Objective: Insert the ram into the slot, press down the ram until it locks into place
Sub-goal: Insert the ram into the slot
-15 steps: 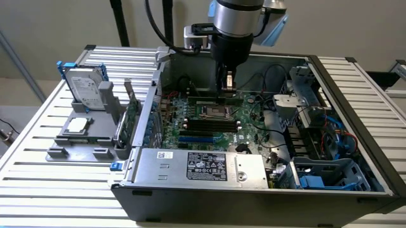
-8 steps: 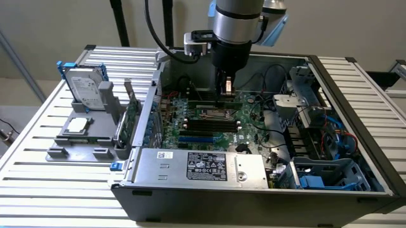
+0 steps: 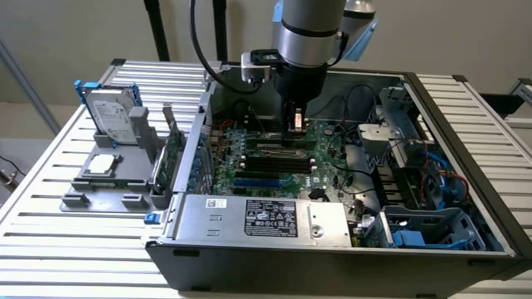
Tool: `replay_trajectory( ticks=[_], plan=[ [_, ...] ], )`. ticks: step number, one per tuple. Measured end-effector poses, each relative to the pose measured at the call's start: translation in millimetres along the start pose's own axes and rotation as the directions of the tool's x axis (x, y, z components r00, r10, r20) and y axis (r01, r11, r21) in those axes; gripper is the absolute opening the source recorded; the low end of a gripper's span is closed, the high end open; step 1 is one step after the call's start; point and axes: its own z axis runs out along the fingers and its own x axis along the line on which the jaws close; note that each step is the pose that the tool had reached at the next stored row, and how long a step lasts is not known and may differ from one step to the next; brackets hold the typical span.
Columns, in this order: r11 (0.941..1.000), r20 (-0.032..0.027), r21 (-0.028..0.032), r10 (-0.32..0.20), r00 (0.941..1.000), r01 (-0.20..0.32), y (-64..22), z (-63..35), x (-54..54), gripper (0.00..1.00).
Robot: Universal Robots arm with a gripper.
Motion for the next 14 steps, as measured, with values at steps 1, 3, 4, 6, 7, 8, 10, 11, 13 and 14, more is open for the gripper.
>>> replay_trajectory(
  ticks=[1, 3, 4, 6, 7, 8, 10, 11, 13, 14],
  plan=[
    [1.0, -0.001, 0.0, 0.0, 1.0, 0.0, 0.0, 1.8, 0.0, 0.13],
    [1.0, -0.0024, 0.0002, 0.001, 1.0, -0.001, -0.1, 5.5, 0.0, 0.13],
    [1.0, -0.0033, 0.0003, 0.001, 1.0, -0.001, -0.2, 7.3, 0.0, 0.13],
    [1.0, -0.0053, 0.0004, 0.003, 1.0, -0.003, -0.3, 10.9, 0.1, 0.13],
    [1.0, -0.0068, 0.0004, 0.005, 1.0, -0.005, -0.3, 12.6, 0.1, 0.13],
    [1.0, -0.0094, 0.0005, 0.005, 0.9999, -0.005, -0.3, 14.0, 0.1, 0.13],
    [1.0, -0.0199, 0.001, 0.006, 0.9998, -0.006, -0.3, 15.9, 0.1, 0.13],
    [1.0, -0.0282, 0.0018, 0.006, 0.9996, -0.006, -0.4, 16.6, 0.0, 0.13],
    [1.0, -0.0381, 0.0032, 0.007, 0.9993, -0.007, -0.4, 18.6, -0.2, 0.13],
    [1.0, -0.0399, 0.0039, 0.008, 0.9992, -0.008, -0.5, 19.7, -0.5, 0.13]
  ],
)
